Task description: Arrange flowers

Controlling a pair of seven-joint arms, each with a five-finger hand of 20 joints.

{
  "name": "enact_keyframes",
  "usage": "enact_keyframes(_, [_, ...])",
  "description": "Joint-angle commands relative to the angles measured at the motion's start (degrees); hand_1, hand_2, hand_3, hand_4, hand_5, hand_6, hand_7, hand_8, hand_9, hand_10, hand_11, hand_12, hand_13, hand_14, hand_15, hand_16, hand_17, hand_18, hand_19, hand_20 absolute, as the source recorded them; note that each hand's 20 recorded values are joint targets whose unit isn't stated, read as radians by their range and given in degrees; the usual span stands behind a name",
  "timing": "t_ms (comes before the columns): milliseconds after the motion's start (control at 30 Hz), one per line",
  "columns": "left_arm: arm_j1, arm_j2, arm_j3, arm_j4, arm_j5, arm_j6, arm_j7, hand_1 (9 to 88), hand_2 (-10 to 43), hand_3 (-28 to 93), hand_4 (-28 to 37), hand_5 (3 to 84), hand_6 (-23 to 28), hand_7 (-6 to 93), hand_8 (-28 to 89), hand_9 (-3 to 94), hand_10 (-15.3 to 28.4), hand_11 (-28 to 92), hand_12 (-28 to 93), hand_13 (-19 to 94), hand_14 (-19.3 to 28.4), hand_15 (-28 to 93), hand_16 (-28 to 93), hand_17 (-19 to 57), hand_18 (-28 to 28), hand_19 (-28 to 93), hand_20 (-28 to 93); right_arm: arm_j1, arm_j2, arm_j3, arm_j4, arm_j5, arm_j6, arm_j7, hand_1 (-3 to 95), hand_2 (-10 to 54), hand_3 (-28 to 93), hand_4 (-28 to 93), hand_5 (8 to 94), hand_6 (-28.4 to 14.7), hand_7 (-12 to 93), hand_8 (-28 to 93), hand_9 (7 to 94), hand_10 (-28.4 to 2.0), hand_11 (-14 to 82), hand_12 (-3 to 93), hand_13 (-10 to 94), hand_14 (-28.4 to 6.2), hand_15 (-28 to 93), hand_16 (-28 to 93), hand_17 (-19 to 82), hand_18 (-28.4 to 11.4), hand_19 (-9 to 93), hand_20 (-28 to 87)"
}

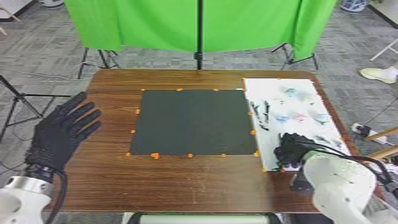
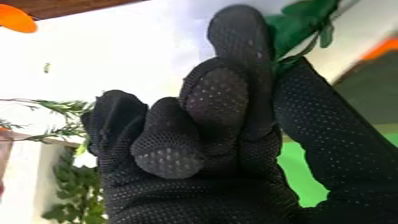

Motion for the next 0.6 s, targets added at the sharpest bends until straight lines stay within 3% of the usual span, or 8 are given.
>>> enact_keyframes(33, [0.64, 3.21, -1.15, 0.23, 1.45, 0.19, 1.52, 24.4, -2.5, 70, -28.2, 25.7, 1.8, 21.2, -12, 22.1, 10.3, 21, 15, 15, 12.8, 30, -1, -11.5, 18.3, 40, 6, 8.06, 0.63, -1.21, -1.24, -1.22, 3.59, -1.28, 30.1, -0.1, 93, -9, 91.5, -5.7, 39, 4, 87.9, -9.5, 55.0, 30.2, 83, -4.2, 81, 31, 57, -16.8, 93, 71])
enact_keyframes(100, [1.38, 4.1, -2.22, 0.08, 0.52, -0.11, 1.38, 24.3, -2.7, 70, -28.2, 25.7, 1.7, 21.2, -12, 22.0, 10.2, 21, 15, 15, 12.7, 29, -1, -11.5, 18.3, 40, 6, 10.98, 0.53, -2.34, -1.01, -1.93, 4.23, -2.28, 30.1, 0.0, 93, -9, 91.5, -5.7, 39, 4, 87.9, -9.6, 55.0, 30.3, 83, -4.3, 81, 31, 57, -16.8, 93, 71])
enact_keyframes(167, [2.3, 4.87, -3.32, -0.09, 1.16, 1.42, 1.46, 24.2, -2.7, 70, -28.2, 25.3, 1.6, 21.0, -12, 21.5, 10.1, 21, 15, 15, 12.7, 29, -1, -11.6, 18.3, 40, 6, 13.96, 0.17, -3.67, -0.88, -2.25, 4.53, -3.4, 30.0, 0.1, 93, -9, 91.5, -5.8, 39, 4, 87.9, -9.6, 55.0, 30.4, 83, -4.3, 81, 31, 57, -16.9, 93, 71])
enact_keyframes(233, [3.23, 5.67, -4.55, -0.22, 0.61, 2.11, 1.65, 24.2, -2.7, 70, -28.2, 24.7, 1.5, 21.1, -12, 21.0, 10.1, 21, 15, 14, 12.6, 29, -1, -11.7, 18.2, 40, 6, 17.2, -0.51, -5.56, -0.5, -2.61, 5.01, -4.64, 30.1, 0.1, 93, -9, 91.6, -5.8, 39, 4, 87.9, -9.6, 55.0, 30.5, 83, -4.2, 81, 32, 57, -16.8, 93, 71])
enact_keyframes(367, [5.92, 5.95, -7.12, -0.85, 0.46, 2.25, 1.43, 24.2, -2.7, 70, -28.3, 24.6, 1.5, 21.2, -12, 20.8, 10.0, 21, 15, 14, 12.6, 29, -1, -11.7, 18.2, 40, 6, 24.73, -4.29, -11.54, 2.23, -3.82, 3.7, -7.32, 30.1, 0.1, 93, -9, 91.2, -5.7, 39, 4, 87.8, -9.6, 55.0, 30.6, 83, -4.1, 81, 32, 57, -16.8, 93, 71])
enact_keyframes(467, [8.22, 5.31, -8.03, -1.27, -0.53, 2.51, 4.2, 24.2, -2.7, 70, -28.3, 24.6, 1.5, 21.2, -12, 20.7, 9.9, 21, 15, 14, 12.6, 29, -1, -11.7, 18.2, 40, 6, 32.21, -5.94, -18.97, 7.71, -5.38, 1.14, -9.3, 30.1, 0.3, 93, -9, 91.0, -5.7, 40, 4, 87.7, -9.5, 55.0, 30.7, 83, -4.0, 81, 32, 57, -16.7, 93, 71])
enact_keyframes(500, [8.51, 5.13, -8.33, -1.05, -0.45, 1.05, 5.57, 24.2, -3.3, 70, -28.2, 24.6, 1.5, 21.1, -12, 20.7, 9.9, 21, 15, 14, 12.6, 29, -1, -11.8, 18.2, 40, 6, 34.25, -6.32, -21.37, 9.78, -6.23, 1.53, -9.91, 30.1, 0.3, 93, -9, 90.9, -5.6, 40, 4, 87.7, -9.5, 55.1, 30.8, 83, -4.0, 81, 32, 57, -16.7, 93, 71])
enact_keyframes(600, [9.93, 5.07, -9.52, -1.9, -0.52, 0.29, 6.65, 23.7, -6.2, 69, -28.1, 24.4, 1.4, 21.1, -12, 20.6, 9.9, 21, 15, 14, 12.5, 29, -1, -11.7, 18.3, 39, 6, 39.44, -8.81, -26.85, 15.06, -5.07, -0.36, -9.07, 29.8, 0.5, 93, -9, 91.1, -5.5, 40, 4, 87.7, -9.4, 55.1, 30.6, 83, -4.0, 81, 32, 57, -16.6, 93, 71])
